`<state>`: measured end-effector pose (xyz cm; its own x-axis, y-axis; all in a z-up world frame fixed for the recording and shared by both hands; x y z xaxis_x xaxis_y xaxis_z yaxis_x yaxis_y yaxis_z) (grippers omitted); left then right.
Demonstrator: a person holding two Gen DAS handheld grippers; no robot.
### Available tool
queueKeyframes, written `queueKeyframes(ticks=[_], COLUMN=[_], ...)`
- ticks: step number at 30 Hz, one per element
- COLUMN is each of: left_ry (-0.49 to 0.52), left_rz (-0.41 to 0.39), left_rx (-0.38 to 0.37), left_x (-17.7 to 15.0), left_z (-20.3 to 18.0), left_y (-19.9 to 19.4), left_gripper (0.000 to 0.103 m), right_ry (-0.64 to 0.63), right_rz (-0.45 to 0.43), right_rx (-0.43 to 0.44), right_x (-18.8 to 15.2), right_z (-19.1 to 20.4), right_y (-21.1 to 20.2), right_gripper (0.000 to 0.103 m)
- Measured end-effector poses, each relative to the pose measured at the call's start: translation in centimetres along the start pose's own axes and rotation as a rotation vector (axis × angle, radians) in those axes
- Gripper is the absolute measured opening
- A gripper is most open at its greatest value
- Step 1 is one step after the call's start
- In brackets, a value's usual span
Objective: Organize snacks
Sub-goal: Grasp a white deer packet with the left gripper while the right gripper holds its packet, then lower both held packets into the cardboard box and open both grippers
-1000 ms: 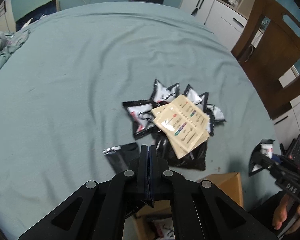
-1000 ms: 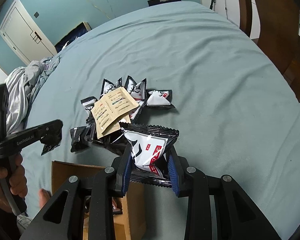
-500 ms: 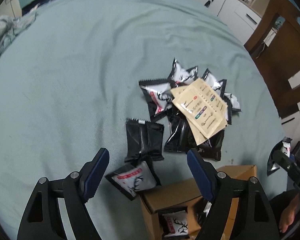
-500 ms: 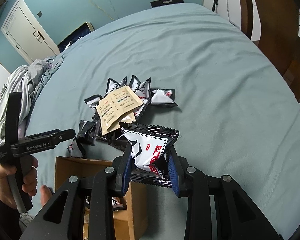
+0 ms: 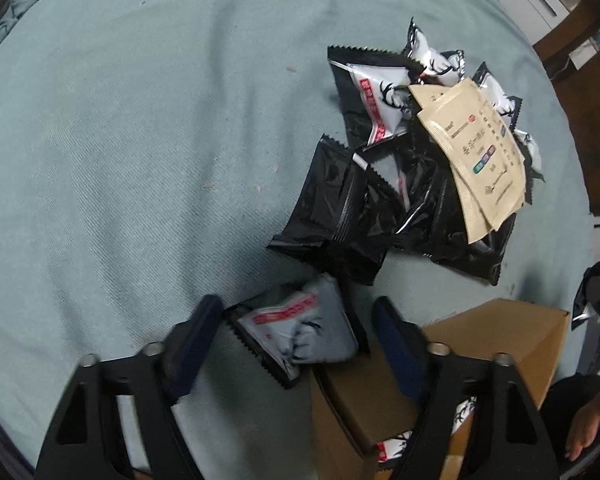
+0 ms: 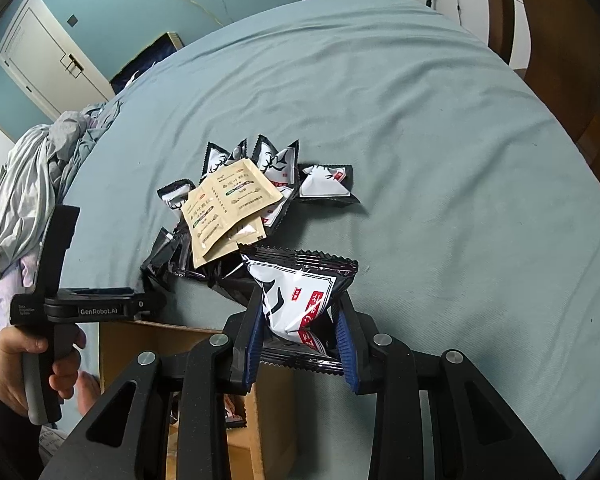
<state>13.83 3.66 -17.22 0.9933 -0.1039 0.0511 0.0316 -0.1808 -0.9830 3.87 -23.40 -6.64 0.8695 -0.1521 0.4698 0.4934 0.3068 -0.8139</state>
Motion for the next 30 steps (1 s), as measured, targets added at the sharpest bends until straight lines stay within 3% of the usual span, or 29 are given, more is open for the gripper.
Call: queueKeyframes(ticks=[2, 3, 4, 9, 12, 18, 22, 26, 30], left_ry=[-0.006, -0.006, -0.004, 0.009, -0.009, -0.025, 0.017, 0.066, 0.138], left_rz=[-0.006, -0.013, -0.021, -0.139, -0.219, -0.465, -0.591, -0.595, -0.535], left_rx=[0.002, -0.003, -0.010, 0.051, 0.039, 0.081, 0.014, -0.111, -0.156], left_x=[0.1, 0.1, 0.1, 0.4, 0.2, -0.7, -1.9, -4.4, -5.9], left_z=[-0.1, -0.1, -0.1, -0.7, -0.7, -1.0, -0.8, -1.9, -4.1], left_y=[-0.3, -0.5, -0.8, -3.5, -5.7, -12.5, -16.1, -16.7, -15.1], left_gripper=[0.058, 0.051, 0.034, 0.032, 0.031, 0.031, 0.031, 0.031, 0.031], right_ry=[-0.003, -0.004, -0.005, -0.009, -0.010, -0.015, -0.023, -0.041, -0.055], right_rz=[-0.002, -0.002, -0.002, -0.021, -0.037, -0.054, -0.073, -0.083, -0.080], right_rx=[-0.001, -0.004, -0.009, -0.016, -0.020, -0.028, -0.024, -0.019, -0.001], right_x=[0.0, 0.0, -0.1, -0.3, -0.4, -0.7, -0.9, -1.1, -1.2], right_z=[0.1, 0.1, 0.1, 0.3, 0.3, 0.2, 0.4, 0.6, 0.9], right_y=[0.1, 0.1, 0.2, -0.2, -0.6, -1.3, -2.0, -2.3, -2.4], right_gripper=[0.031, 0.031, 0.031, 0.031, 0.031, 0.031, 0.031, 0.031, 0.031])
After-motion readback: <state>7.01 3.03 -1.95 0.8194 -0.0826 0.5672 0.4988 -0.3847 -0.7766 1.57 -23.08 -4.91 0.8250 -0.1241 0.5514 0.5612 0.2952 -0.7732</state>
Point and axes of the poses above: each gripper's, at about its wrist camera, not at the fingertips, and y roughly the way its jaws point, z to its left, x to its top, the point moved 4 cm from there along y, roughly the way its jaws point, and after that the axes turned 1 degree about -x, right-handed, at the moved point
